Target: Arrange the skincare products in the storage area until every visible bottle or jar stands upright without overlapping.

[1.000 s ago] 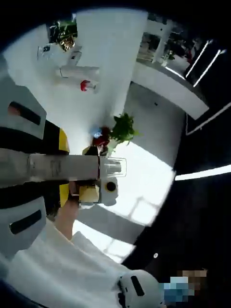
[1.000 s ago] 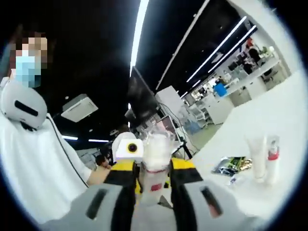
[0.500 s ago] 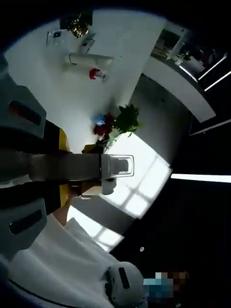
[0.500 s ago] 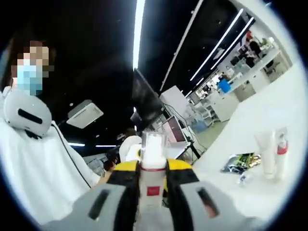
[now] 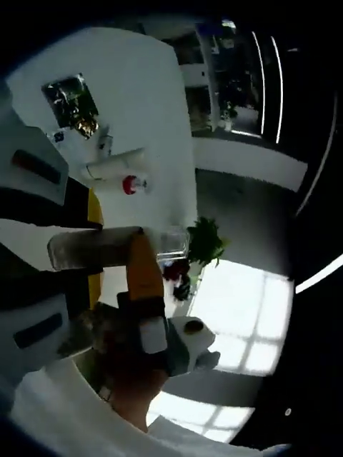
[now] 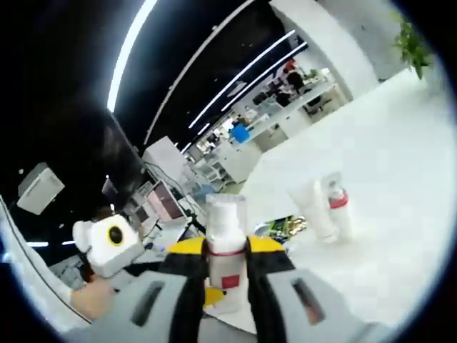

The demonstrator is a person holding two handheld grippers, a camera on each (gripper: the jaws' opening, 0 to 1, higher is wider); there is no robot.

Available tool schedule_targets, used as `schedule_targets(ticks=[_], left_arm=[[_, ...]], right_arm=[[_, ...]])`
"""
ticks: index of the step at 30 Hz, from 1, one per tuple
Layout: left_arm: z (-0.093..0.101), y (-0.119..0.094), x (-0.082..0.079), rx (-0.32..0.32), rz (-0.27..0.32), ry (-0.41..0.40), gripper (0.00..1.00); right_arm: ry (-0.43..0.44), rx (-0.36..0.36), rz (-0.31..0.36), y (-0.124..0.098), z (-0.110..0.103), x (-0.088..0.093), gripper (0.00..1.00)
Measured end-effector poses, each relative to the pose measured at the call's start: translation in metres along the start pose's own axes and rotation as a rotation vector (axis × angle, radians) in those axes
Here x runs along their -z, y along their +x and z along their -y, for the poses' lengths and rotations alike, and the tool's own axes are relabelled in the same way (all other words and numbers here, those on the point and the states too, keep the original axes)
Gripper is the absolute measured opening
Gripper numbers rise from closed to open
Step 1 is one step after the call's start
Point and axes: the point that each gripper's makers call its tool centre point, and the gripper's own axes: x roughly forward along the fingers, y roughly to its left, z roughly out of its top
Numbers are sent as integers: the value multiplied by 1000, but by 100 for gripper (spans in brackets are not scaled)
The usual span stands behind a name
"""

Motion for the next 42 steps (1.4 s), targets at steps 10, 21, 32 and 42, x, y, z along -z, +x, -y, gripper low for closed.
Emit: schedule_targets(ticks=[10,21,32,42], left_arm=[[-16,6,20,-151,-117,147,17],[-11,4,16,-19,-60,-16,16],[10,-7,13,283,-52,-34,16],[22,-1,3,415,-6,-14,16]], right_arm=[[-36,57,23,4,-4,13,20],[-209,-45,4,0,-14,9,20],[-406,-308,-78,-15,-33,0,23],[-467,-365,-75,-21,-37,-6,23]])
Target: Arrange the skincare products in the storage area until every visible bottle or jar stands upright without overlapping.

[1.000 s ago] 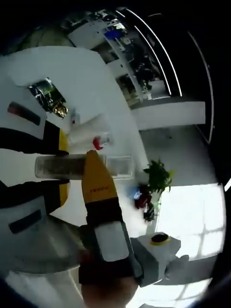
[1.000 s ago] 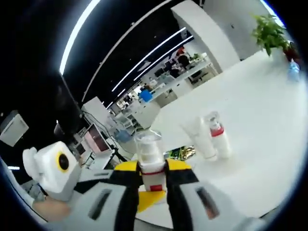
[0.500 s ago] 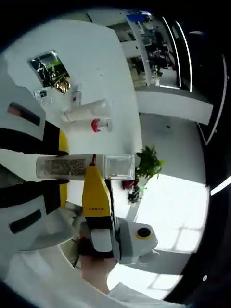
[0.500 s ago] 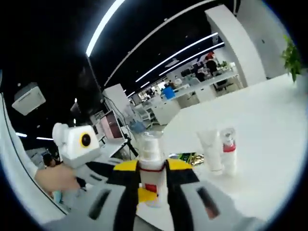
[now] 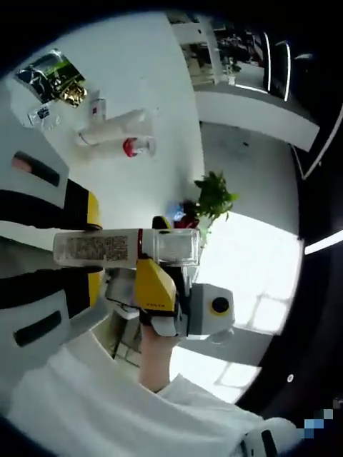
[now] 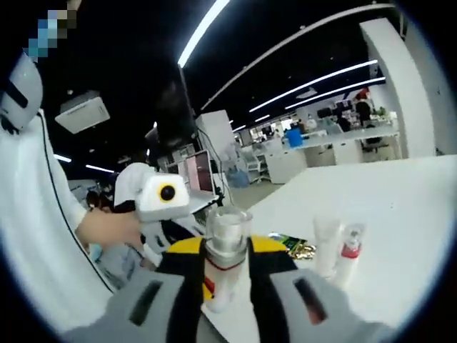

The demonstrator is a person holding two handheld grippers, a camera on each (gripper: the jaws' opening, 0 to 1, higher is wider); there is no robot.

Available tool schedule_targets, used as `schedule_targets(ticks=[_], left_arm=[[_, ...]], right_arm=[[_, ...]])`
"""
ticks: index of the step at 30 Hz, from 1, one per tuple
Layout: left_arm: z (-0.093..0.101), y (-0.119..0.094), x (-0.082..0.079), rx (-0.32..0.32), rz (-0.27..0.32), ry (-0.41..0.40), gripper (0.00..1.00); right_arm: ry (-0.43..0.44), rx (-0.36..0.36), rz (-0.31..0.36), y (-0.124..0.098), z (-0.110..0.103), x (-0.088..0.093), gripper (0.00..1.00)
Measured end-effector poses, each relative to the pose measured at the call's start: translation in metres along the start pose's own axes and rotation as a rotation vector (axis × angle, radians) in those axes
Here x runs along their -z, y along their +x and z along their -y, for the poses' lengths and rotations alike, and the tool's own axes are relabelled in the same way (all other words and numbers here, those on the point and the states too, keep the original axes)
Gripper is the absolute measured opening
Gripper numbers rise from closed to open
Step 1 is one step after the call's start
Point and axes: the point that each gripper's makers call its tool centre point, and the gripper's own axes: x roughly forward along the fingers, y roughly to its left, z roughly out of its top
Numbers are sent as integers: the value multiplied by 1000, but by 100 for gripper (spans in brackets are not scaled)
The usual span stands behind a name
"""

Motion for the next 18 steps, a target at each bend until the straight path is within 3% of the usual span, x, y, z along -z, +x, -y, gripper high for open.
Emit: schedule_targets(ticks=[4,18], left_arm=[[-8,9,10,-5,-71,81,16],[-55,41,55,-98,-209,136,17]], right_arm=[[-72,63,-44,2,7,11,23],[-197,204,-158,17,47,62,21]])
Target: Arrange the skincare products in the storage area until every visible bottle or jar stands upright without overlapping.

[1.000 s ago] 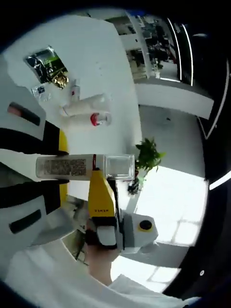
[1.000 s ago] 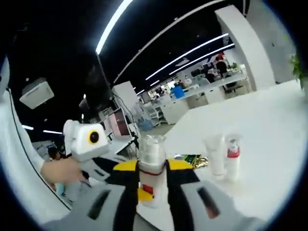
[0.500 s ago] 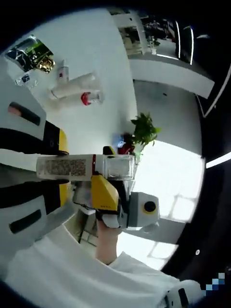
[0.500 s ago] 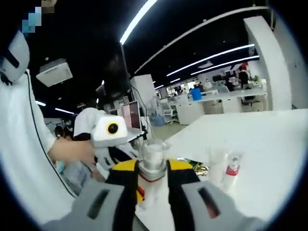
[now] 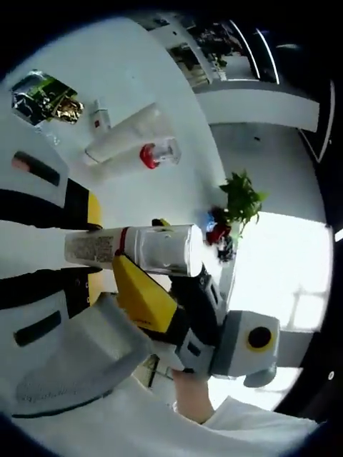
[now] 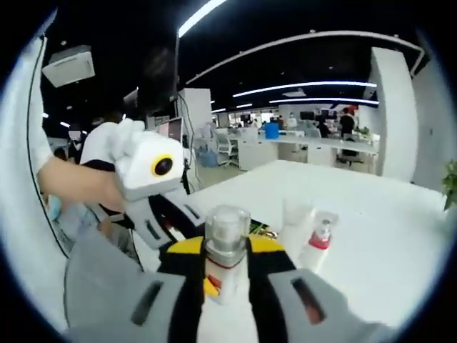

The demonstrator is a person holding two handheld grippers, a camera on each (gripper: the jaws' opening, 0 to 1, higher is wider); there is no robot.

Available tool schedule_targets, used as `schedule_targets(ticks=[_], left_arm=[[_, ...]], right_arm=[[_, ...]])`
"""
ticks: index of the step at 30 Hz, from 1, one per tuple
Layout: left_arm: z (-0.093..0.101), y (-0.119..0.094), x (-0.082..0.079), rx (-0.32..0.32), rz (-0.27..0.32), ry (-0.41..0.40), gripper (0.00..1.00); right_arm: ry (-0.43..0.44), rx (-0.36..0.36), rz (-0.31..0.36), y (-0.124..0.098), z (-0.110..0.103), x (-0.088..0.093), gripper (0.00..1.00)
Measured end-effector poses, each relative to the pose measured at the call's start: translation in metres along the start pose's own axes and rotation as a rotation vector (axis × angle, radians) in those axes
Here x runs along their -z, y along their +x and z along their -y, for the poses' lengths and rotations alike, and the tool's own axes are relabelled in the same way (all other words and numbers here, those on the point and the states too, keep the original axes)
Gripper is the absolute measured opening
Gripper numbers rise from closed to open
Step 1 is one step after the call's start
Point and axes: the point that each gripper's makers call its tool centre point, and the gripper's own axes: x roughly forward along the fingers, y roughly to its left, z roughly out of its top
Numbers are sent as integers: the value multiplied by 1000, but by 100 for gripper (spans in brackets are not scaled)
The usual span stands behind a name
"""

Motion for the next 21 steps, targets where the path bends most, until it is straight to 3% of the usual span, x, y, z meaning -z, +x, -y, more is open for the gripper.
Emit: schedule_targets(ticks=[10,21], left_arm=[[-26,30,27,8,-39,9,16],[-34,52,59,45,-94,88,16]], right_arm=[[13,92,-69,18,22,37,21],[3,176,-151,29,29,74,21]])
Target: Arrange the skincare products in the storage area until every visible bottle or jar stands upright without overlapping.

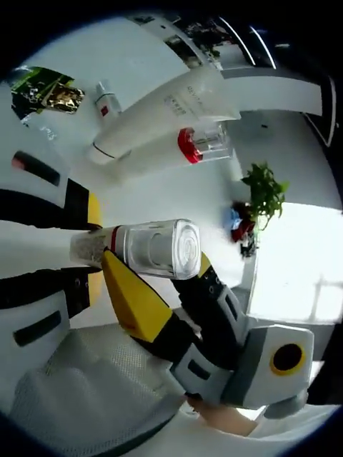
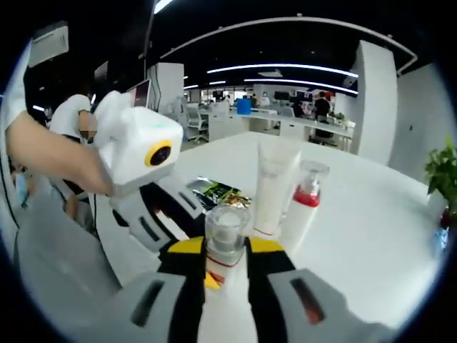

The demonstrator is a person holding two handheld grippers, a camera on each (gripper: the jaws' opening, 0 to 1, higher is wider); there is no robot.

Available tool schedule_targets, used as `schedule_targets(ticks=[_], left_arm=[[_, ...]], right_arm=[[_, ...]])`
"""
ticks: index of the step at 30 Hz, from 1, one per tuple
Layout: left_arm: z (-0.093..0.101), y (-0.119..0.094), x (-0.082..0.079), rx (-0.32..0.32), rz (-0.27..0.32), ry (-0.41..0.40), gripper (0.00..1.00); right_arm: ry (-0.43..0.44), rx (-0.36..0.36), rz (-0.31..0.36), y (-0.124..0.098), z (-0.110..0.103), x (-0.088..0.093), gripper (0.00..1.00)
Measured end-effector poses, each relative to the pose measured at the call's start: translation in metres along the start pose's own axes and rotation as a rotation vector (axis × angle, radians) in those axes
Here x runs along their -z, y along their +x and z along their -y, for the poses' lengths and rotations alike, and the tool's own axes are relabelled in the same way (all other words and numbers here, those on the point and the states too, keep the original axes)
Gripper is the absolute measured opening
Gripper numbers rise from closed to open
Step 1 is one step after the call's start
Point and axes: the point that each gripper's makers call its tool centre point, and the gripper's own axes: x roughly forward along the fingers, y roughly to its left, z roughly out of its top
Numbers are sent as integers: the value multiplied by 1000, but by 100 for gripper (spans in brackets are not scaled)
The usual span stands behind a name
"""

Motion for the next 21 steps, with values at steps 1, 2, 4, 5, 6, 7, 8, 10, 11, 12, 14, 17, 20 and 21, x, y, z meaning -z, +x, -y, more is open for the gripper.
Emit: schedule_targets(ticks=[1,2,4,5,6,7,8,10,11,12,14,17,20,21], left_arm=[[0,1,1,4,0,6,16],[-1,4,3,8,-1,13,16],[-2,8,6,19,-8,28,16],[-2,9,7,22,-11,35,16],[-2,11,8,26,-18,50,16],[-3,13,9,26,-22,61,16],[-3,14,10,26,-26,69,16],[-3,17,12,36,-32,83,16],[-3,18,13,39,-34,91,16],[-3,19,15,48,-40,96,16],[-3,21,17,55,-44,113,16],[-4,23,19,64,-53,132,16],[-6,24,18,70,-47,128,16],[-7,24,18,72,-45,129,16]], right_arm=[[-1,2,-3,1,1,2,21],[0,7,-9,2,2,5,21],[1,12,-18,3,3,9,21],[1,16,-22,3,4,11,21],[8,23,-29,4,5,13,21],[16,31,-36,4,6,15,21],[17,39,-42,5,6,17,21],[11,49,-51,6,6,21,21],[10,51,-52,6,6,21,21],[10,51,-58,7,6,23,21],[10,52,-64,7,6,26,21],[8,53,-73,8,7,29,21],[14,57,-70,10,9,30,22],[12,54,-70,11,9,30,23]])
